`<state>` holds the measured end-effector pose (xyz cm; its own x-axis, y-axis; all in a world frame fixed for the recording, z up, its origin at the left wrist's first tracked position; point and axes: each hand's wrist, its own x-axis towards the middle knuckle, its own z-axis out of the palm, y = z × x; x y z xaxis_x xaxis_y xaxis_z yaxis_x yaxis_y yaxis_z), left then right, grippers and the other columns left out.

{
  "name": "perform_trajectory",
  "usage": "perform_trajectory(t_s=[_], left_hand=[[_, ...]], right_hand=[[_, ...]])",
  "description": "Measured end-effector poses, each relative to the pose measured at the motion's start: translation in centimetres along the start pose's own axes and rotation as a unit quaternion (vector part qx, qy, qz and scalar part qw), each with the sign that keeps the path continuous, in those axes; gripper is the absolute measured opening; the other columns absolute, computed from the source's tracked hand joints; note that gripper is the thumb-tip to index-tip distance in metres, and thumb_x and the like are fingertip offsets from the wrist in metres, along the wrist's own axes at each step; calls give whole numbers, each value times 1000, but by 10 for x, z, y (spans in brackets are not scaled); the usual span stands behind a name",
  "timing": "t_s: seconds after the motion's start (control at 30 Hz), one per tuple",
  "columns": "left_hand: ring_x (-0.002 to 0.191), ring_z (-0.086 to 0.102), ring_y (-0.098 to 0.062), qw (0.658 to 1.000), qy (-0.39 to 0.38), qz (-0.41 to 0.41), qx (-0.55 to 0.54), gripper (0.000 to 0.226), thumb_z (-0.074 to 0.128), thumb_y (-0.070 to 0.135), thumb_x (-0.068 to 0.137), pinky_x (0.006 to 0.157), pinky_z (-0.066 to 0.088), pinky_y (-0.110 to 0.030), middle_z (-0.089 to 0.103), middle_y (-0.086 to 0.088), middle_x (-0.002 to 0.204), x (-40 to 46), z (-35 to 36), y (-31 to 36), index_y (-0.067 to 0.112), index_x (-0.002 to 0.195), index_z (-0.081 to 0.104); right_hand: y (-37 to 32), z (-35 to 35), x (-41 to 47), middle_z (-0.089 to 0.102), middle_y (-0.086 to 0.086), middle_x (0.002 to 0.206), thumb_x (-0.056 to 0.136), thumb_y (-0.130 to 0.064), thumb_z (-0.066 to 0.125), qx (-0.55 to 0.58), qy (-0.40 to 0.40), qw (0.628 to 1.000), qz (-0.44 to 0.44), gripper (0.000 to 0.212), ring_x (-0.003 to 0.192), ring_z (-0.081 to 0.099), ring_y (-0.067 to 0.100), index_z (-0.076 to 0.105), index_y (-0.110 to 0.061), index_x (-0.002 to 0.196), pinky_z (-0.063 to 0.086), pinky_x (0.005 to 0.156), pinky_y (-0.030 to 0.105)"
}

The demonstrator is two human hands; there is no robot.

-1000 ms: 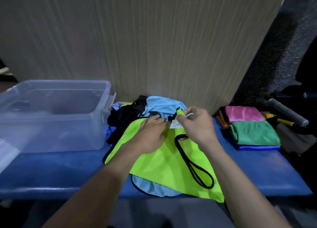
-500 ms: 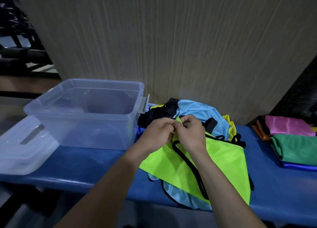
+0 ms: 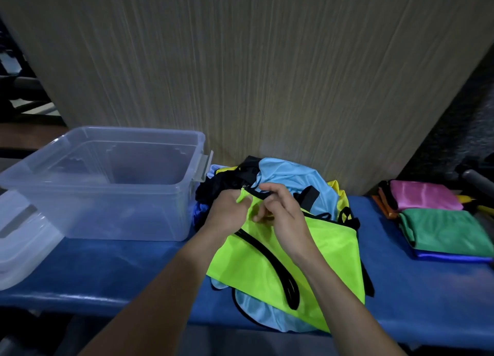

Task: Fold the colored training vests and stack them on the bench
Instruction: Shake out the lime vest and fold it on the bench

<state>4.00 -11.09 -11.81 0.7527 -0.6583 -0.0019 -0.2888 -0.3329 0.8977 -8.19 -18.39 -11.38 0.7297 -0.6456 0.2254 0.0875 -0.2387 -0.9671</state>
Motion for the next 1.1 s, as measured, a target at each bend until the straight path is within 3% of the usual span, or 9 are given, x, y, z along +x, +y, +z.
perform_trajectory(t_s=[0.03, 0.07, 0.3, 0.47, 0.6, 0.73, 0.83, 0.97, 1.1], left_hand=[[108, 61, -23, 1000, 12, -1, -4, 26, 53, 32, 105, 70, 45, -27, 63, -4, 85, 3, 1, 0, 15, 88, 64], [76, 54, -10, 1000, 24, 4, -8, 27, 51, 34, 106, 70, 43, -29, 57, 1, 79, 4, 1, 3, 20, 84, 59], [54, 27, -14, 993, 62, 60, 85, 50, 46, 34, 107, 54, 18, -35, 27, 1, 59, 24, -2, -4, 18, 64, 26], [70, 51, -29, 977, 96, 16, 187, 41, 48, 38, 105, 60, 34, -34, 52, -8, 71, 34, 4, -16, 16, 71, 45], [116, 51, -37, 945, 103, 10, 309, 27, 47, 29, 104, 85, 46, -46, 53, -17, 127, 27, 14, -9, 8, 117, 57], [122, 42, -33, 901, 155, 181, 362, 45, 60, 16, 89, 92, 41, -45, 44, -8, 134, 1, 31, 15, 13, 133, 49], [119, 43, -23, 886, 22, 354, 299, 36, 59, 29, 93, 97, 42, -39, 48, 3, 128, -26, 49, 28, 24, 128, 58], [151, 7, -19, 838, -132, 328, 417, 60, 43, 61, 99, 123, 15, -45, 13, 4, 165, -35, 50, 6, 36, 153, 33], [151, -26, -12, 818, -158, 333, 442, 72, 34, 69, 100, 125, -9, -46, -22, 11, 167, -28, 40, -16, 42, 160, 5]], right_hand=[[1, -7, 0, 62, 0, 70, 97, -1, 48, -56, 15, 998, -26, 29, 73, 64, 17, 61, -18, 118, 52, 74, 27], [4, -16, 0, 63, -3, 72, 96, -4, 53, -127, 31, 990, -53, 27, 72, 63, 14, 62, -21, 116, 50, 73, 28], [22, -81, -15, 54, -15, 81, 87, -24, 75, -436, 96, 892, -69, 13, 82, 55, 13, 63, -25, 89, 38, 66, 28], [37, -125, -32, 60, -4, 84, 92, -38, 70, -410, 156, 890, 123, 23, 81, 59, 19, 56, -21, 86, 49, 68, 36], [46, -144, -41, 63, 7, 99, 95, -48, 65, -250, 159, 916, 269, 35, 90, 64, 26, 59, -14, 103, 61, 63, 41], [42, -146, -42, 64, 5, 96, 93, -46, 69, -138, 134, 926, 325, 38, 89, 64, 22, 68, -10, 104, 53, 58, 32], [42, -145, -38, 70, 6, 99, 87, -44, 76, -77, 155, 921, 349, 43, 91, 66, 23, 70, -5, 103, 51, 62, 32], [36, -146, -36, 74, 7, 98, 82, -45, 82, -11, 164, 913, 374, 49, 89, 69, 23, 68, -4, 105, 53, 64, 31], [34, -150, -34, 61, -1, 66, 81, -57, 78, 35, 140, 906, 399, 48, 62, 55, 17, 63, -13, 94, 48, 55, 29]])
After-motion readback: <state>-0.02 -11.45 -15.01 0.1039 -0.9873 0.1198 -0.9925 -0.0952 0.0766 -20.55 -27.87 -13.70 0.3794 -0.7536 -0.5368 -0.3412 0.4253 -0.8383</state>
